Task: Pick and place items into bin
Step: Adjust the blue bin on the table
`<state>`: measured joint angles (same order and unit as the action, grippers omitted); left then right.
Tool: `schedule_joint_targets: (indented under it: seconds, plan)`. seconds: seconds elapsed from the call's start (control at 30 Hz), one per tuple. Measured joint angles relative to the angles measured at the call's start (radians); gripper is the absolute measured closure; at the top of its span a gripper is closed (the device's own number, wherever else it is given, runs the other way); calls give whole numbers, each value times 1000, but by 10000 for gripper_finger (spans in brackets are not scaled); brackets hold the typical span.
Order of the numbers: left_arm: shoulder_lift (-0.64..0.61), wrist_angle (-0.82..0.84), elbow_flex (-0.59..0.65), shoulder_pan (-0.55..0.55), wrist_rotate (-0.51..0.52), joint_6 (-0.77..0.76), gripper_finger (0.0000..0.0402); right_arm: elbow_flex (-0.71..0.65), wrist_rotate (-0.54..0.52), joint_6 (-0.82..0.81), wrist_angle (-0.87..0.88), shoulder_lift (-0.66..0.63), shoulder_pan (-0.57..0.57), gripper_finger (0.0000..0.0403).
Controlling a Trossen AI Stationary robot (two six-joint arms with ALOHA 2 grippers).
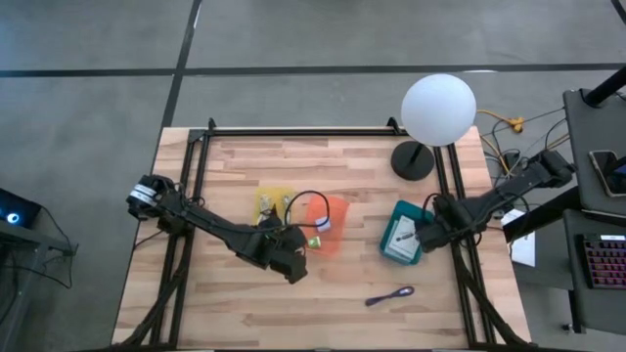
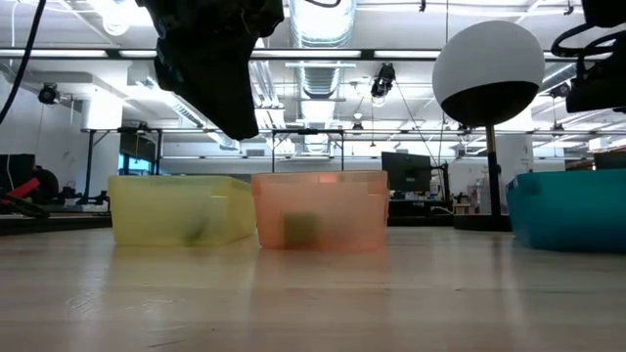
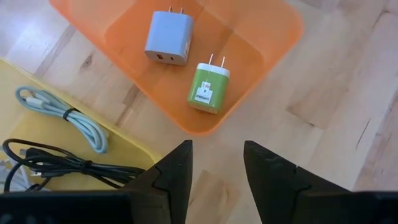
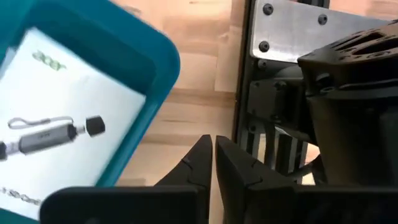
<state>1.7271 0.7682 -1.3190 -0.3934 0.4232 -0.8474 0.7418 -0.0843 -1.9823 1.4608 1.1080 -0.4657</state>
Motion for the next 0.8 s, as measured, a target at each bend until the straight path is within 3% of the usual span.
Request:
schedule_joint_targets:
  seconds: [0.8]
  plan:
    - [0,9,0,3,0,-9,272,3,-18,61,-148,335,86,394]
